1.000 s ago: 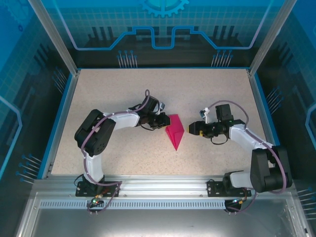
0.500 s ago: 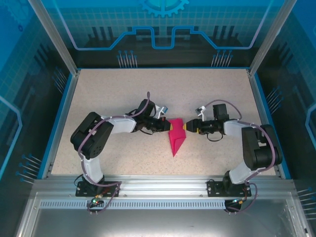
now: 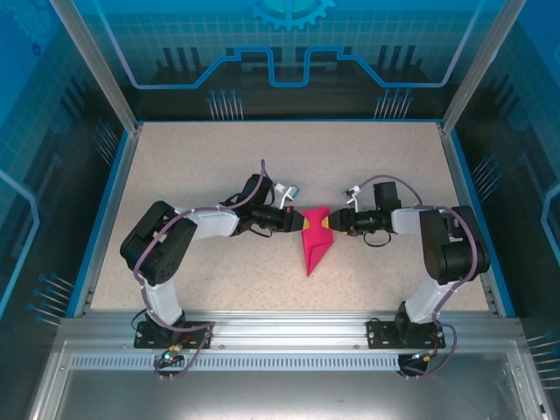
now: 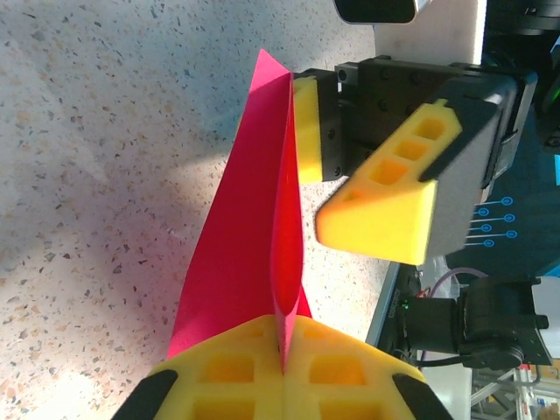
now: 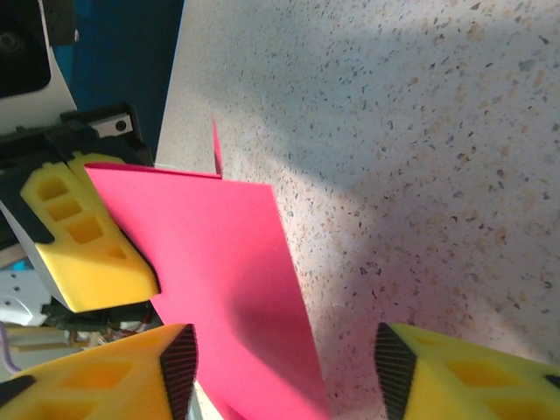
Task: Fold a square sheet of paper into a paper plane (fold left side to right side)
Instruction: Fold the wing for the fifth time at the center of the table.
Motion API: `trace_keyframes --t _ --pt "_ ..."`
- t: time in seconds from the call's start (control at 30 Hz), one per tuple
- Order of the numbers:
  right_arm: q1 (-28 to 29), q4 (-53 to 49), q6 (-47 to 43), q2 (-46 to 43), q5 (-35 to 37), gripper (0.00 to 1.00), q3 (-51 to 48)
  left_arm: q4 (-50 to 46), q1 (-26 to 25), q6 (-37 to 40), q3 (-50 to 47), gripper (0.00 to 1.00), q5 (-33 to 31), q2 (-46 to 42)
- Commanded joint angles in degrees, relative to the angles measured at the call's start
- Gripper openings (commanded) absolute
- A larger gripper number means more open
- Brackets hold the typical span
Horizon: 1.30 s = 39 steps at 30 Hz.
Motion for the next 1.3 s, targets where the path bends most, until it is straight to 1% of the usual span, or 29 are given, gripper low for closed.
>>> trace_keyframes --t 0.0,0.07,0.1,0.17,0.2,0.23,0.27,0.33,0.43,0.5,0.6,0.73,0.87,0.93,1.07,1.17,1.27 --pt "-1.0 -0.5 -0.5 0.6 -1.4 0.51 0.8 1.5 0.2 1.3 0.3 0.0 1.6 0.8" --pt "-1.0 -1.3 -0.7 0.4 -0.9 0.39 0.6 0.6 0.2 1.4 0.8 0.0 1.2 1.5" --pt "-1.0 -1.6 -0.7 0.2 -0.4 0.32 0.4 0.3 0.2 1.5 1.0 0.02 1.0 1.7" --pt "-0.9 -2.9 -0.7 -0.1 1.2 0.21 0.4 -1.1 0.3 1.1 1.4 0.21 -1.0 1.7" --pt "-0.9 -3.6 -0.6 -0.3 1.8 0.16 0.4 -2.4 0.5 1.0 1.9 0.27 -1.6 1.4" --pt "-0.9 -4.2 -0.5 -0.4 2.1 0.13 0.4 -3.7 0.6 1.3 2.1 0.38 -2.2 0.4" --pt "-0.8 -4.5 -0.3 -0.5 2.4 0.1 0.3 -5.0 0.6 1.8 1.8 0.44 -4.1 -1.2" --pt "-0.5 -5.8 0.2 -0.8 3.7 0.07 0.6 -9.2 0.8 3.8 2.0 0.5 -7.6 -4.6" --pt "0.2 -7.3 2.3 -1.7 5.7 0.07 0.9 -17.3 0.9 6.9 2.9 0.56 -13.0 -9.5" --pt "0.7 -8.6 3.2 -2.3 7.1 0.08 1.3 -20.9 0.9 7.8 3.0 0.56 -14.5 -12.5" --pt "1.8 -12.1 3.7 -2.6 9.1 0.09 2.6 -22.8 0.1 6.7 1.6 0.53 -13.5 -16.3" --pt "3.2 -14.1 4.0 -2.4 11.3 0.1 3.6 -21.0 -4.3 3.5 -0.9 0.47 -11.5 -17.8" --pt "3.7 -15.1 4.3 -1.0 12.5 0.11 4.1 -17.1 -9.0 0.2 -1.2 0.43 -11.1 -13.8" --pt "3.7 -15.3 4.4 -0.7 13.1 0.12 4.1 -16.9 -10.0 -0.5 -0.2 0.41 -11.7 -10.9" --pt "3.7 -15.6 4.5 -0.5 13.3 0.12 4.1 -16.5 -10.5 -0.7 2.3 0.38 -10.9 -4.8" --pt "3.7 -15.6 4.5 -0.3 13.2 0.13 4.0 -18.1 -10.5 0.0 4.4 0.36 -11.0 -1.4" --pt "3.7 -16.0 4.7 -0.1 13.2 0.17 3.9 -17.3 -10.5 -0.5 5.0 0.35 -10.8 0.8"
